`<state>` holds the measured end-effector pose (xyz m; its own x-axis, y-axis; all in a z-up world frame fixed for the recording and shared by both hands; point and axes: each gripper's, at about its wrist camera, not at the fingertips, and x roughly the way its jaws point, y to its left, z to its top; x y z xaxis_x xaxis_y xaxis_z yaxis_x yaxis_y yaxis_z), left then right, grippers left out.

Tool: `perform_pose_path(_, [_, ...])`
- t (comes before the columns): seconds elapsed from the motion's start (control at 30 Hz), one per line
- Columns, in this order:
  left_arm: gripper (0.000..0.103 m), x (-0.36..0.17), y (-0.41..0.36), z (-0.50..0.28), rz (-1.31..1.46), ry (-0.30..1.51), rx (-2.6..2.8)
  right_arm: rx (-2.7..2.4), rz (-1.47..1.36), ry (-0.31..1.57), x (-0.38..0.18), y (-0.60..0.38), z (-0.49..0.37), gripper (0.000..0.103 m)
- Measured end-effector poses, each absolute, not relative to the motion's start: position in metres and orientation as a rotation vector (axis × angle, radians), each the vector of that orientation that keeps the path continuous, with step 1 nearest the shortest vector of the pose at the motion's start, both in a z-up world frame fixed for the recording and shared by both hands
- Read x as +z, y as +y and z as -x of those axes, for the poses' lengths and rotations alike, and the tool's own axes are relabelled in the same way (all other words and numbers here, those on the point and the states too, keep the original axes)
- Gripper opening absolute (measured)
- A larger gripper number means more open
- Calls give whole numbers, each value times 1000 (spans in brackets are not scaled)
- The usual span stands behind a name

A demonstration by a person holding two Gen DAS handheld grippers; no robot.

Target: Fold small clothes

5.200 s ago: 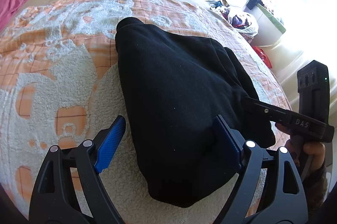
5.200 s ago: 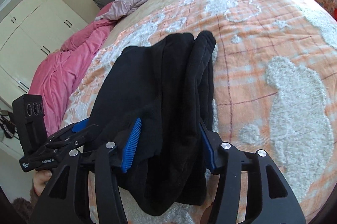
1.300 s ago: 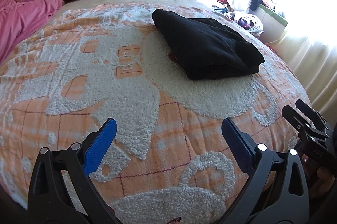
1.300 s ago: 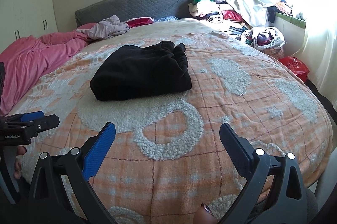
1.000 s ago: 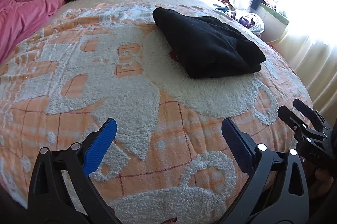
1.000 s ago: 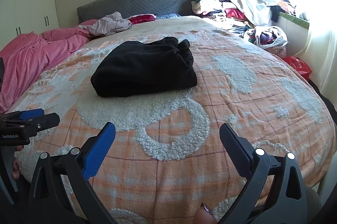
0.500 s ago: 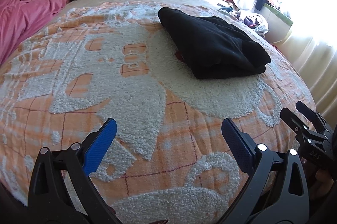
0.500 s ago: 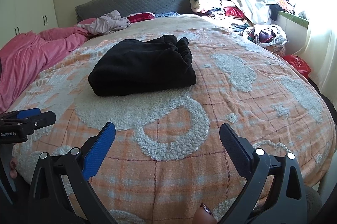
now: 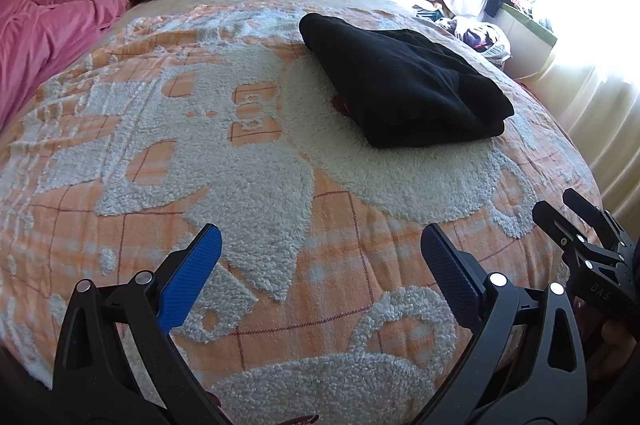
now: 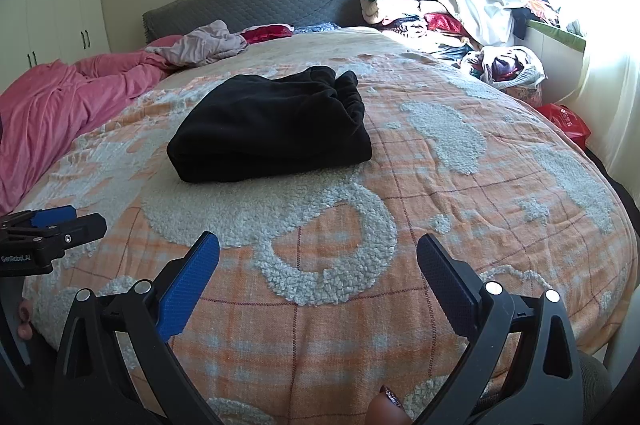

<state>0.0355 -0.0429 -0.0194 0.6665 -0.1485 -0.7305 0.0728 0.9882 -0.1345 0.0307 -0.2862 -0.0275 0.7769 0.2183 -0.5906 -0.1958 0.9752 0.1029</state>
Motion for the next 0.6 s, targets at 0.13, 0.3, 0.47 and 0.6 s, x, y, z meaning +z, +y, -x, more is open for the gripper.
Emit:
perform_pose_path(0.13, [93, -19, -43, -35, 91, 832, -120, 222, -38, 643, -27, -286, -30, 98])
perform_pose_path(0.3, [93, -19, -42, -35, 95, 831, -117, 220, -39, 643, -28, -287, -30, 98])
perform_pose_path(0.47, [93, -19, -40, -35, 98, 834, -121, 219, -35, 647, -29, -287, -31, 99])
perform_pose_path(0.6, [93, -20, -42, -35, 96, 833, -122, 217, -31, 650, -29, -287, -32, 98])
